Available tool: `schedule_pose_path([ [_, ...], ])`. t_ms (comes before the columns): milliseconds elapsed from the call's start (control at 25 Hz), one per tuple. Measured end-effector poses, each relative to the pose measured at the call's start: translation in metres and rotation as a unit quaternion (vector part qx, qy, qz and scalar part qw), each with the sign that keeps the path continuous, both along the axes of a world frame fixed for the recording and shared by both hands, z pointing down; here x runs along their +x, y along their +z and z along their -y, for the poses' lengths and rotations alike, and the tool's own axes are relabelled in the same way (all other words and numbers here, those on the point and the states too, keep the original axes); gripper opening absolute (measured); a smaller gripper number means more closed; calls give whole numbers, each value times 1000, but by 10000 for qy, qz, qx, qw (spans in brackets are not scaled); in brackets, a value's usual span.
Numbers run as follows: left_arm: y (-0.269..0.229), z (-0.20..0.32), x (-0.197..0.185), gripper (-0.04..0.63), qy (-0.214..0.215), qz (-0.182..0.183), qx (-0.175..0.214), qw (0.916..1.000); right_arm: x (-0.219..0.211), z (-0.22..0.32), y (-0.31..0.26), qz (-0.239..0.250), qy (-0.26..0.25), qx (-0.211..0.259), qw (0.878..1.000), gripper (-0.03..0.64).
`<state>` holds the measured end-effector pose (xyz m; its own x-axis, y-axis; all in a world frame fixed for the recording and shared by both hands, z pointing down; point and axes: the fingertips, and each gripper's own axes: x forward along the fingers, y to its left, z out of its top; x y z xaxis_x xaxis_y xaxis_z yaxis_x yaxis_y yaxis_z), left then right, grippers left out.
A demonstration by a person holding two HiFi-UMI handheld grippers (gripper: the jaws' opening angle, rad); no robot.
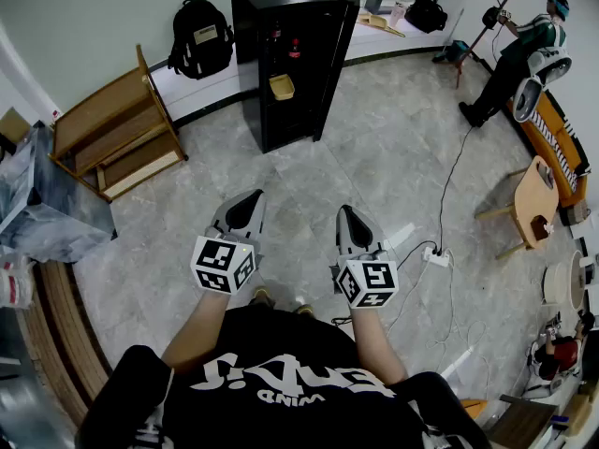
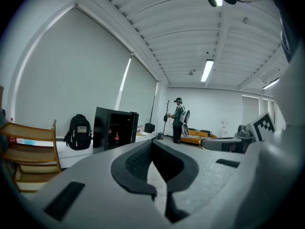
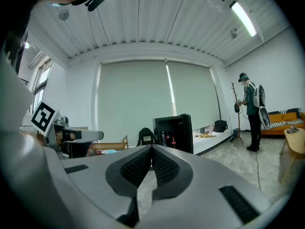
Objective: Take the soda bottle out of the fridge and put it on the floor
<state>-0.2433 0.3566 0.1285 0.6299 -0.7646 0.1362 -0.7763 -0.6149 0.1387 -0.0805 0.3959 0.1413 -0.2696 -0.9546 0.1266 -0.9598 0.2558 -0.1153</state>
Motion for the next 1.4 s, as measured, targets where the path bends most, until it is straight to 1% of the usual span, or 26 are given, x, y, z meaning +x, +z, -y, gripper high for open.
schedule_pose_path([
  [160,2,8,-1,6,36,42,24,10000,-2,10,1,46,59,27,10000,21],
  [320,6,21,-9,6,108,84,37,9999,-9,22,6,201,116,9,9997,21],
  [480,10,33,-16,6,190,82,42,9998,-15,31,12,219,187,-23,9996,21],
  [600,10,44,-18,6,330,100,113,9993,-22,40,18,209,223,-6,9995,21],
  [720,12,58,-19,6,360,103,115,9992,-23,51,28,213,300,-108,9993,21],
  [880,18,81,-12,6,323,90,42,9994,-9,71,35,271,388,-156,9988,21],
  [1040,25,110,0,7,341,118,83,9993,7,102,46,283,412,-182,9986,21],
  [1200,27,153,13,6,254,98,86,9996,24,146,51,314,363,-199,9986,21],
  [1400,19,212,38,6,146,48,147,9998,50,209,40,303,216,-114,9992,21],
])
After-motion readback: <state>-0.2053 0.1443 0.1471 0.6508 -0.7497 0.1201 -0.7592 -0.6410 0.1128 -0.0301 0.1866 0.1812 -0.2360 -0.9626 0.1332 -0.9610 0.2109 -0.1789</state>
